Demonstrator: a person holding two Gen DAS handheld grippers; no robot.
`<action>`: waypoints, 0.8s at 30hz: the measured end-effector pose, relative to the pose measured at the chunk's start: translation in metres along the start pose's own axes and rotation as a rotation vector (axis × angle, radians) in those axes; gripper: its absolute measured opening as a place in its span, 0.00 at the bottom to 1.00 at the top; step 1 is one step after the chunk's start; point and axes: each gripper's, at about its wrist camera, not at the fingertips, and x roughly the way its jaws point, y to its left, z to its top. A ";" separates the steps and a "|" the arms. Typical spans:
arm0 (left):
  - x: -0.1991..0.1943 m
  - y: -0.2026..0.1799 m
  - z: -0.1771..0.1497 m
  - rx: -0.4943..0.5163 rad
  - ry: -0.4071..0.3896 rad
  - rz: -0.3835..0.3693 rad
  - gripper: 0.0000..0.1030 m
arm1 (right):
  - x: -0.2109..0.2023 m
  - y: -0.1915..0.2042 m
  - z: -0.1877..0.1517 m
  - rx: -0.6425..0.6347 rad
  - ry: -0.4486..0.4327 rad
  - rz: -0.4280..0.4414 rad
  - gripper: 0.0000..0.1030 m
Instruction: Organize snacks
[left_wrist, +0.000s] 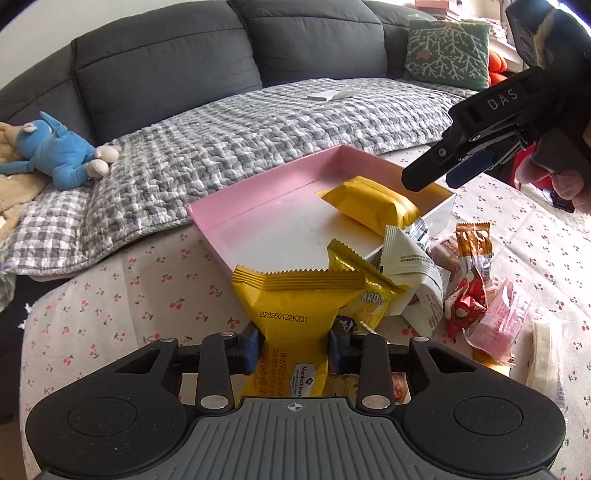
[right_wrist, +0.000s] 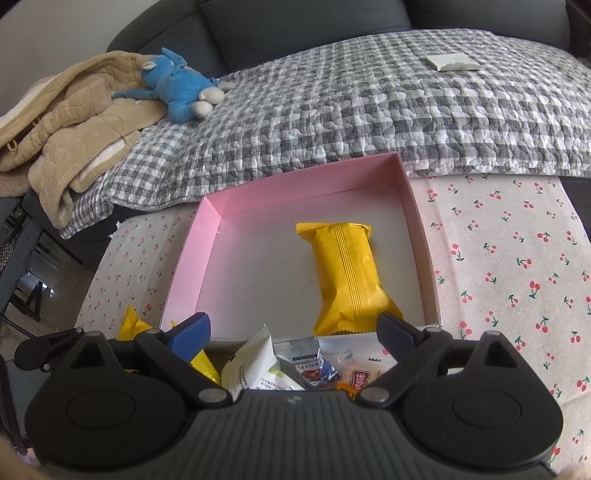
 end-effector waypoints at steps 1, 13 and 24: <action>-0.004 0.000 0.004 -0.004 -0.007 0.001 0.31 | -0.001 0.000 0.000 0.004 -0.003 0.001 0.93; 0.019 0.009 0.092 -0.127 -0.064 0.104 0.32 | -0.002 -0.012 0.001 0.071 -0.018 -0.020 0.93; 0.038 0.012 0.092 -0.237 -0.040 0.135 0.66 | -0.008 -0.019 0.000 0.129 -0.030 -0.046 0.95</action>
